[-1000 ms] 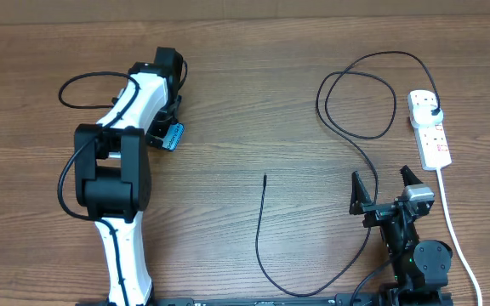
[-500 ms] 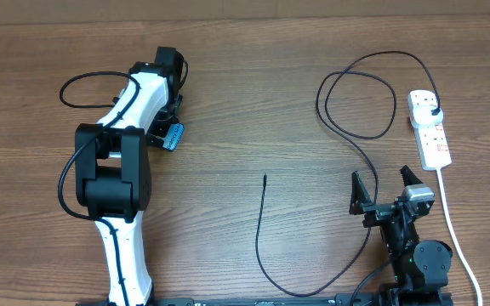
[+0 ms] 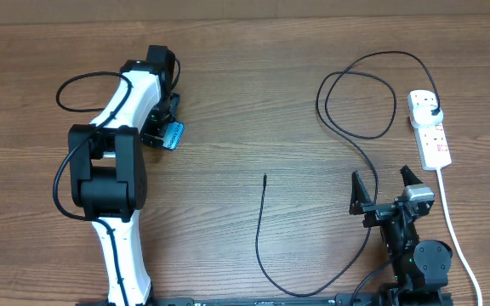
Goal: Plug charger to phone and switch on socket
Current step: 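Lower the left gripper onto the phone, aligning with its long sides, then close the left gripper on the phone's sides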
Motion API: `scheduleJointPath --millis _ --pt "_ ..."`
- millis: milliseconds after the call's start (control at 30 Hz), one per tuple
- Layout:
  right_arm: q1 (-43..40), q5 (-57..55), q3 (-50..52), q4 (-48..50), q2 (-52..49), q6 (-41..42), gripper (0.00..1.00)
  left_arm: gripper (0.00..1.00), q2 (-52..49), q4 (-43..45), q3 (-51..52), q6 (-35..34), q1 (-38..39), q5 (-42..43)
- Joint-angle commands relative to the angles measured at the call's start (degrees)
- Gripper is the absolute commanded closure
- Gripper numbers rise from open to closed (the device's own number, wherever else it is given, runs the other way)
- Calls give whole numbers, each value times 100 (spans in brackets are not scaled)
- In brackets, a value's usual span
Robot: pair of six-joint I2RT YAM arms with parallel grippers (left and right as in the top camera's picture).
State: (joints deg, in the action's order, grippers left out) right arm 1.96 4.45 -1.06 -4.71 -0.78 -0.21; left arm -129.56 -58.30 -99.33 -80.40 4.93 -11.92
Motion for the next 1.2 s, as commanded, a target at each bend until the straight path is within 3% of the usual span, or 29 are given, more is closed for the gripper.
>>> scheduleJointPath --millis 0,300,600,1167 --pt "-15 -35 61 20 61 -17 0 0 -234 -166 33 114 -94 127" --pt "-15 -35 61 20 61 -17 0 0 -234 -232 33 153 -214 120" --pt "-15 -35 61 20 61 -17 0 0 -234 -190 33 798 -439 153" --pt "-15 -35 61 17 61 -17 0 0 -234 -114 33 809 -446 282"
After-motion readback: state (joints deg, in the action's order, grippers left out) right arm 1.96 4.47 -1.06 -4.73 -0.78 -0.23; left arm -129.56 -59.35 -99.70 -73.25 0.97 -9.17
